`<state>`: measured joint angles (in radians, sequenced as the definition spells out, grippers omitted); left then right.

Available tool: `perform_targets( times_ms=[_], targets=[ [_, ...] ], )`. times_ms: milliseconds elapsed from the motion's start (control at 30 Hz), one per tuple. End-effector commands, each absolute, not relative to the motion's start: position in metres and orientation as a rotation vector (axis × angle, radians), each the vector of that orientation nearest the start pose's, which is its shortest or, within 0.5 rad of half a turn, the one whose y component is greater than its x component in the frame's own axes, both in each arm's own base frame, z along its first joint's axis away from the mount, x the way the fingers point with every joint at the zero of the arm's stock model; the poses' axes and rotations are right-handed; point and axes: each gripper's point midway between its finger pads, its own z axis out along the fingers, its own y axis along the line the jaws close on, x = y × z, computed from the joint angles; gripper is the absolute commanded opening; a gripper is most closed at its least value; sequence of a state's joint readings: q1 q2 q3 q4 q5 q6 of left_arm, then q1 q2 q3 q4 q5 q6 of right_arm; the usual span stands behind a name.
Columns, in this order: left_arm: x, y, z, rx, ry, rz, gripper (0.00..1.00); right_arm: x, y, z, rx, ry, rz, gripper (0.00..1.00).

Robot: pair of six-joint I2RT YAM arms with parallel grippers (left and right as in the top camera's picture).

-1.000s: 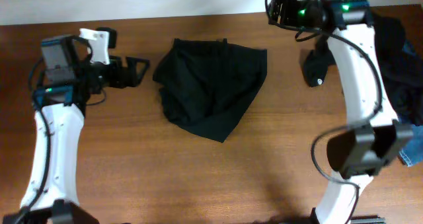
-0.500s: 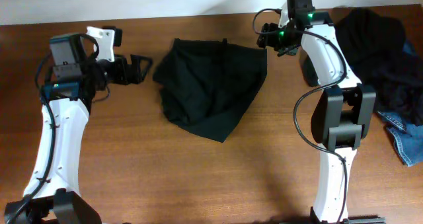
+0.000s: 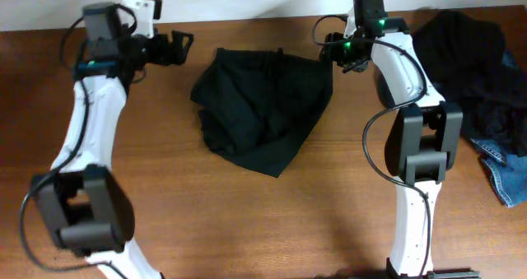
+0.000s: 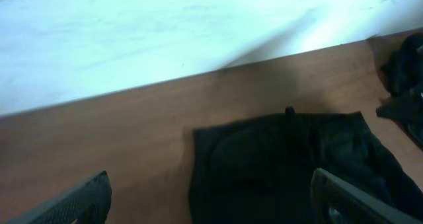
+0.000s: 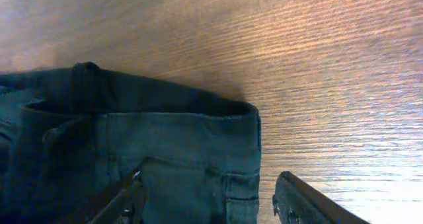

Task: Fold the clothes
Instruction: 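Grasp the pants waistband with both grippers at its two corners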

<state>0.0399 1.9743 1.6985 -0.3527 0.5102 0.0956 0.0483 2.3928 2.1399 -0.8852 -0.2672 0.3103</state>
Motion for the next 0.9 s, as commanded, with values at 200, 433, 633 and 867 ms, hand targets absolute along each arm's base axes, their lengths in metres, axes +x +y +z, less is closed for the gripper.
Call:
perform_targets(
  times_ms=[200, 433, 633, 867],
  targets=[
    [0.619, -0.149, 0.189, 0.549, 2.054, -0.493, 0.99, 0.564, 0.077, 0.056, 0.281, 2.735, 0.475, 0.68],
    [0.635, -0.177, 0.139, 0.571, 2.099, -0.430, 0.99, 0.567, 0.077, 0.041, 0.303, 2.743, 0.461, 0.68],
    [0.639, -0.202, 0.108, 0.608, 2.094, -0.442, 0.99, 0.570, 0.082, 0.036, 0.290, 2.738, 0.464, 0.68],
    [0.631, -0.231, 0.081, 0.645, 2.124, -0.424, 0.99, 0.568, 0.083, 0.016, 0.323, 2.767, 0.467, 0.68]
  ],
)
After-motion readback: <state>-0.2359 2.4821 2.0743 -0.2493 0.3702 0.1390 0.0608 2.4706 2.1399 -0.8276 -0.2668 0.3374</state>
